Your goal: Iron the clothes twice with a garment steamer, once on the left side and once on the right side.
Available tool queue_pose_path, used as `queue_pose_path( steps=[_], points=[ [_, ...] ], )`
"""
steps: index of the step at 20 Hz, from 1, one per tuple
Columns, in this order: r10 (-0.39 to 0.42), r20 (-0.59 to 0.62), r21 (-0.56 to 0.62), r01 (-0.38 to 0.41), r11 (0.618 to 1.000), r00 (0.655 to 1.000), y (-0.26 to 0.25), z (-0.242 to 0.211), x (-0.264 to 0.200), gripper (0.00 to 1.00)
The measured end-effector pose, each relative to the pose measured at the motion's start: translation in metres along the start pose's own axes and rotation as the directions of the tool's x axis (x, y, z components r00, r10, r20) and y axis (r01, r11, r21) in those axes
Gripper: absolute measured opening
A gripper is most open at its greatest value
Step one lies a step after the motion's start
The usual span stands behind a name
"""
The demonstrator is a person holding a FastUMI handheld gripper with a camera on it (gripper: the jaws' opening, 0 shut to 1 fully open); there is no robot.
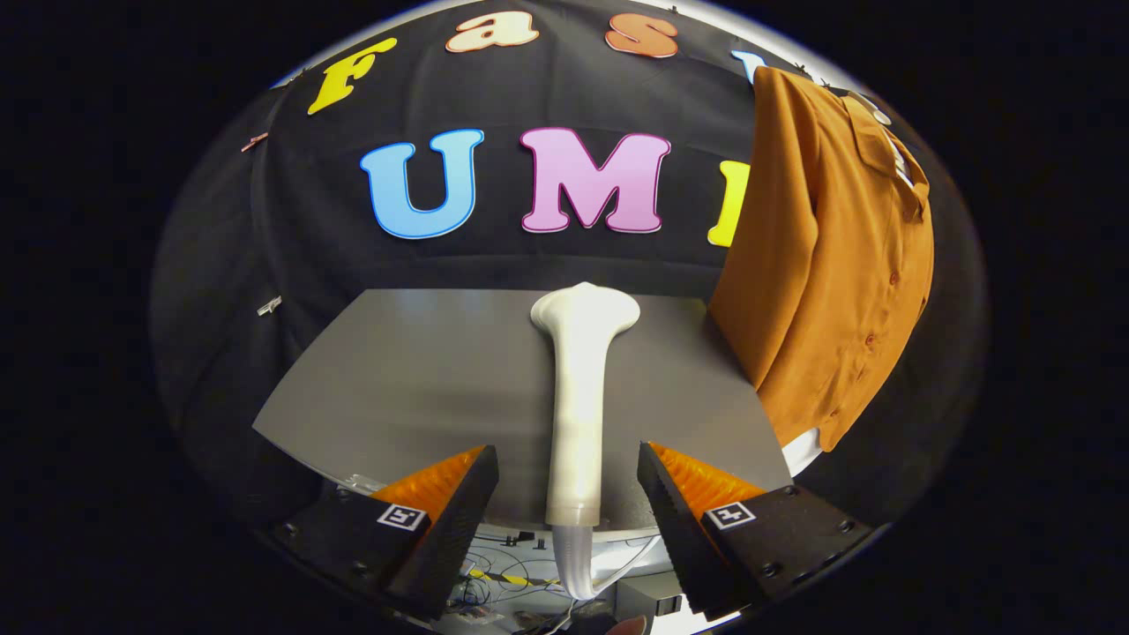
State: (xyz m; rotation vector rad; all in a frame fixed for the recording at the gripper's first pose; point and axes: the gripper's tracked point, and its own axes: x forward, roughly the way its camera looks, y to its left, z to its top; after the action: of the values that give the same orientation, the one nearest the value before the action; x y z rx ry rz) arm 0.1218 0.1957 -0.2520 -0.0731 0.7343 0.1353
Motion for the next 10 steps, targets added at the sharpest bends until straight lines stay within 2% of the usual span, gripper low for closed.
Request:
queue_pose_path(
  steps=[1, 3, 4, 5, 7, 10],
  points=[
    [-0.009, -0.018, 0.002, 0.009, 1.0, 1.0, 0.001, -0.003, 0.009, 0.99],
    [-0.032, -0.056, 0.003, 0.033, 0.999, 0.998, 0.0, -0.009, 0.027, 0.89],
    [-0.018, -0.072, 0.021, 0.019, 1.0, 0.997, 0.003, -0.011, 0.031, 0.78],
    [-0.052, -0.047, 0.024, 0.053, 0.998, 0.998, -0.006, -0.006, 0.037, 0.66],
    [-0.044, -0.015, 0.049, 0.044, 0.998, 0.999, -0.007, 0.001, 0.024, 0.37],
    [-0.014, 0.014, 0.053, 0.013, 0.998, 1.0, -0.005, 0.001, 0.03, 0.27]
  ],
)
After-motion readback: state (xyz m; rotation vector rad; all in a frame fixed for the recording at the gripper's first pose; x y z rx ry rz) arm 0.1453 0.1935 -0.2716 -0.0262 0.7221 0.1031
